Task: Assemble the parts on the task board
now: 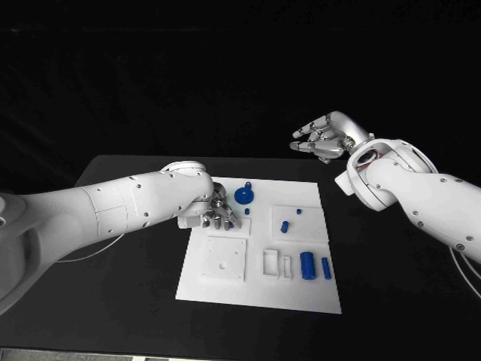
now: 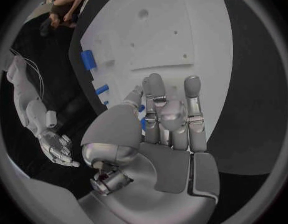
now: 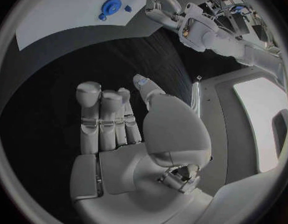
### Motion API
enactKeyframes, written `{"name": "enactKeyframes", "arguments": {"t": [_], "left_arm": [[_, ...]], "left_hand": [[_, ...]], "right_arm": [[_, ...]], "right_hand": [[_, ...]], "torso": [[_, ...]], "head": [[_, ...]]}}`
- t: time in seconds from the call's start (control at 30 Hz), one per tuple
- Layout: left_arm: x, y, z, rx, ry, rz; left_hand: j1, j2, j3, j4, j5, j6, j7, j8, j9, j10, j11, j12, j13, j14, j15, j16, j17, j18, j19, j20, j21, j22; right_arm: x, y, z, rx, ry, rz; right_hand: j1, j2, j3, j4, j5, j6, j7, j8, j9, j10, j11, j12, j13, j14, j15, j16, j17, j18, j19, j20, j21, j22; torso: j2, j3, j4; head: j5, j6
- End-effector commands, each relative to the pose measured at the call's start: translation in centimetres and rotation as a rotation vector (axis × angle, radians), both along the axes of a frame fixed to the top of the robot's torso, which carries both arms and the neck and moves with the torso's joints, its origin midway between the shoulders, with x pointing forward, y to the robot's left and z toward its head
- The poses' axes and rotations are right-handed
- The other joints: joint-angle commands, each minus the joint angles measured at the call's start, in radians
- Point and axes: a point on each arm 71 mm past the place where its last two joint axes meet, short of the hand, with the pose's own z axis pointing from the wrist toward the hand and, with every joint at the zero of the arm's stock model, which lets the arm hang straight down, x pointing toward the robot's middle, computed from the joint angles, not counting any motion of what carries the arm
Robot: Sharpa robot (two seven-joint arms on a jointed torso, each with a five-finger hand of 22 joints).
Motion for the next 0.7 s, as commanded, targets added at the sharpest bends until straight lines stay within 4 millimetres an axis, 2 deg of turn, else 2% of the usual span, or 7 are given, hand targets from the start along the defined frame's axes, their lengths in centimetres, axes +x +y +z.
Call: {"name": "enactKeyframes", "arguments": {"t": [0.03,0.27,0.47,0.53,0.6,0.67,0.7], "left_arm": [[0.0,0.1,0.1,-0.013,-0.012,-0.001],[0.0,0.8,0.3,-0.055,-0.018,0.018],[0.2,1.1,1.5,-0.132,-0.021,0.061],[0.4,1.3,1.9,-0.149,-0.028,0.075],[0.7,1.5,2.6,-0.171,-0.039,0.095],[1.0,1.9,3.3,-0.186,-0.051,0.115],[1.3,2.1,3.6,-0.191,-0.059,0.126]], "left_hand": [[-0.001,-0.022,0.005,0.016,-0.023,0.008,0.0,-0.003,0.0,0.047,-0.003,-0.005,-0.002,0.0,-0.005,-0.006,-0.003,-0.011,0.005,0.0,-0.007,0.018],[0.005,-0.114,0.059,0.087,-0.063,0.008,0.003,-0.005,-0.01,0.047,0.0,-0.018,-0.007,-0.007,-0.001,-0.01,-0.005,-0.011,-0.003,0.003,-0.012,0.018],[0.012,-0.221,0.072,0.202,-0.066,-0.001,0.008,-0.01,-0.03,0.047,0.001,-0.022,-0.013,-0.01,-0.006,-0.018,-0.013,-0.015,-0.002,-0.003,-0.013,0.018],[0.038,-0.238,0.06,0.262,-0.065,-0.01,0.011,-0.009,-0.065,0.051,0.002,-0.023,-0.018,-0.011,-0.007,-0.022,-0.015,-0.015,-0.002,-0.006,-0.014,0.017],[0.034,-0.238,0.057,0.268,-0.065,-0.016,0.014,-0.008,-0.077,0.048,0.002,-0.025,-0.021,-0.012,-0.008,-0.025,-0.019,-0.015,0.0,-0.007,-0.014,0.018],[0.034,-0.235,0.059,0.267,-0.066,-0.048,0.025,-0.009,-0.165,0.046,0.006,-0.024,-0.023,-0.013,-0.006,-0.033,-0.023,-0.015,0.001,-0.006,-0.016,0.017],[0.047,-0.225,0.066,0.259,-0.064,-0.069,0.031,-0.013,-0.173,0.044,0.008,-0.03,-0.024,-0.02,-0.007,-0.043,-0.046,-0.015,0.0,-0.007,-0.016,0.017]], "right_arm": [[0.0,0.1,0.0,-0.003,0.0,0.01],[0.0,0.0,-0.1,-0.003,0.002,0.008],[0.0,-0.2,-0.2,-0.004,0.002,0.005],[0.0,-0.2,-0.2,-0.004,0.003,0.004],[0.0,-0.2,-0.2,-0.004,0.003,0.003],[0.0,-0.2,-0.2,-0.004,0.003,0.002],[0.0,-0.2,-0.2,-0.004,0.003,0.002]], "right_hand": [[-0.003,-0.006,-0.001,0.005,0.005,-0.007,-0.001,0.0,-0.001,-0.006,-0.001,-0.006,-0.002,-0.008,-0.002,-0.004,-0.001,0.013,0.001,0.0,-0.005,0.081],[-0.003,-0.006,-0.002,0.006,0.006,-0.009,0.0,0.0,-0.001,-0.006,-0.001,-0.008,-0.003,-0.009,-0.002,-0.006,-0.002,0.013,0.0,0.0,-0.007,0.081],[-0.002,-0.007,-0.004,0.006,0.007,-0.011,0.0,0.0,-0.001,-0.006,0.0,-0.008,-0.003,-0.009,-0.002,-0.006,-0.002,0.013,0.0,0.0,-0.008,0.08],[-0.002,-0.007,-0.004,0.006,0.007,-0.011,0.0,0.0,-0.001,-0.006,0.0,-0.008,-0.003,-0.009,-0.002,-0.006,-0.002,0.013,0.0,0.0,-0.008,0.08],[-0.002,-0.007,-0.004,0.006,0.007,-0.011,0.0,0.0,-0.001,-0.006,0.0,-0.008,-0.003,-0.009,-0.002,-0.006,-0.002,0.013,0.0,0.0,-0.008,0.08],[-0.002,-0.007,-0.004,0.006,0.007,-0.011,0.0,0.0,-0.001,-0.006,0.0,-0.008,-0.003,-0.009,-0.002,-0.006,-0.002,0.013,0.0,0.0,-0.008,0.08],[-0.002,-0.007,-0.004,0.006,0.007,-0.011,0.0,0.0,-0.001,-0.006,0.0,-0.008,-0.003,-0.009,-0.002,-0.006,-0.002,0.013,0.0,0.0,-0.008,0.08]], "torso": [[0.0,-0.0002,-0.0004],[-0.001,-0.0006,0.0008],[-0.001,0.0007,0.0014],[-0.001,0.0005,0.0016],[-0.001,0.0008,0.0006],[0.0,0.0003,0.0],[0.0,0.0,-0.0004]], "head": [[-0.001,0.002],[-0.003,0.004],[-0.005,0.006],[-0.004,0.008],[-0.003,0.009],[-0.001,0.009],[0.0,0.009]]}}
